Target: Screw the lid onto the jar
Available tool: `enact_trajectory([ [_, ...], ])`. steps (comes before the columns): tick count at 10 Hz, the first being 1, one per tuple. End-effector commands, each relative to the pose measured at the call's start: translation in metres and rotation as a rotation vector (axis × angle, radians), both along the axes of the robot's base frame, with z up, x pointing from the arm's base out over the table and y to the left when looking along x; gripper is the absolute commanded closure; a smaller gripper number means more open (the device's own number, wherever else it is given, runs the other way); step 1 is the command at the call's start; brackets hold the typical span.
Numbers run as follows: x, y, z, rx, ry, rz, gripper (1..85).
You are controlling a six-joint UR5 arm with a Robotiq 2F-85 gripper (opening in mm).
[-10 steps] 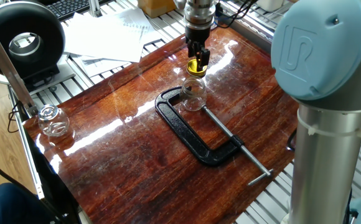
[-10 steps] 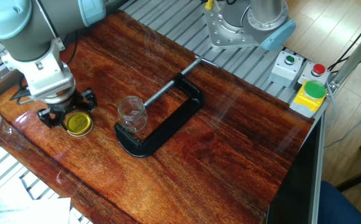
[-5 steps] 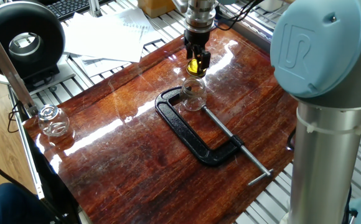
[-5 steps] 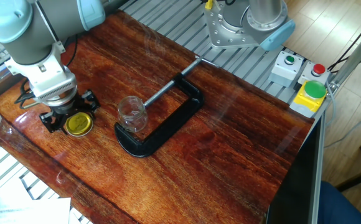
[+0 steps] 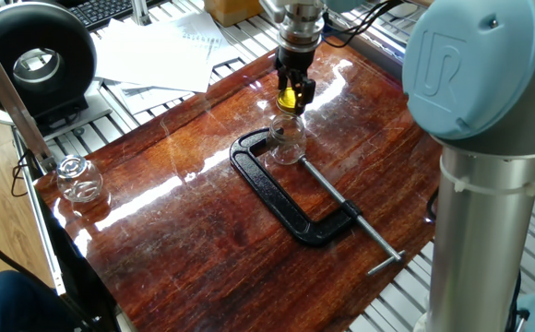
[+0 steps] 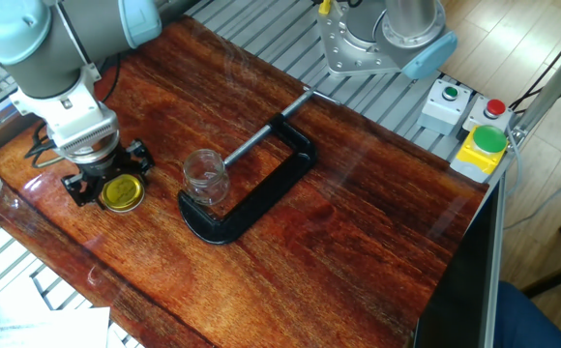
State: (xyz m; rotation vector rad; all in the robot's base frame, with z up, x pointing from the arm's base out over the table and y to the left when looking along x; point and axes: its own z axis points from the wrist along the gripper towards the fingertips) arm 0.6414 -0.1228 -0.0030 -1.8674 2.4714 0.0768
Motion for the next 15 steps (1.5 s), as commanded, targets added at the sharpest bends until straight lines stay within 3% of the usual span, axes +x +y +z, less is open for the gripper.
enact_trajectory([
  [1, 0.0013, -0.0055, -0.0022, 0.012, -0.013, 0.000, 8.7],
  [10, -0.0022, -0.0016, -0.0017, 0.021, -0.004, -0.027, 10.0],
  [15, -0.0031, -0.0052, 0.0000, 0.005, 0.000, -0.043, 20.0],
])
